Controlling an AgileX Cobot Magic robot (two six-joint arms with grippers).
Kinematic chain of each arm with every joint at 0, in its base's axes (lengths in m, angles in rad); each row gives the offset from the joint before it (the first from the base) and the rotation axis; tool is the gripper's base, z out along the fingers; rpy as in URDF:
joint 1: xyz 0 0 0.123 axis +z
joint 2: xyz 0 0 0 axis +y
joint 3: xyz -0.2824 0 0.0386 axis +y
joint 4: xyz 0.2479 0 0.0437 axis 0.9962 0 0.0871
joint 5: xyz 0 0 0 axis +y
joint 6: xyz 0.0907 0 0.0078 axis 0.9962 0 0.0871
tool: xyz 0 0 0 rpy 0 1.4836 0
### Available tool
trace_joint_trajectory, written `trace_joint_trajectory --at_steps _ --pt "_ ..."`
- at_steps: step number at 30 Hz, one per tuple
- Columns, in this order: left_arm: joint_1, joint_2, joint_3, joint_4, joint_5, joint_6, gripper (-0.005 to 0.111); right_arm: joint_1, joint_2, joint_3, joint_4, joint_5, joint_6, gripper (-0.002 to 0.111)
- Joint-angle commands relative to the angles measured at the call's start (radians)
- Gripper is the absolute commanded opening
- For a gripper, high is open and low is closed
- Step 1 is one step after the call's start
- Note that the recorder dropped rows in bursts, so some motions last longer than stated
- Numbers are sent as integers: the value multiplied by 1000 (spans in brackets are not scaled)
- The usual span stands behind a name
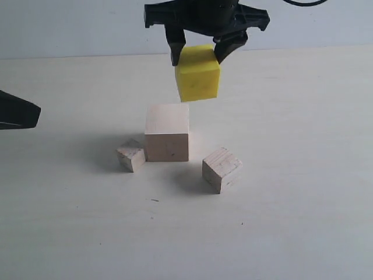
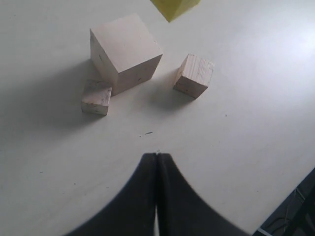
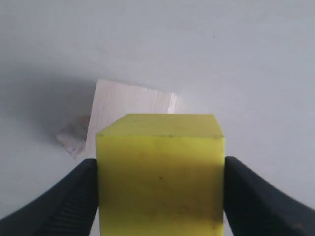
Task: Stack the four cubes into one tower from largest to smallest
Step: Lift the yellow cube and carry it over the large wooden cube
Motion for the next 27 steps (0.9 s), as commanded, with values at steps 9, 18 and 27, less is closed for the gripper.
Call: trace_joint_trajectory --at_steps 9,18,27 --pt "-3 -6 4 9 -30 -9 0 82 -45 96 103 -209 119 0" --pt "-3 -6 4 9 -28 -11 0 82 24 93 61 -198 181 0" --pt "-3 -6 4 9 -22 -11 0 82 38 87 -26 -195 253 0"
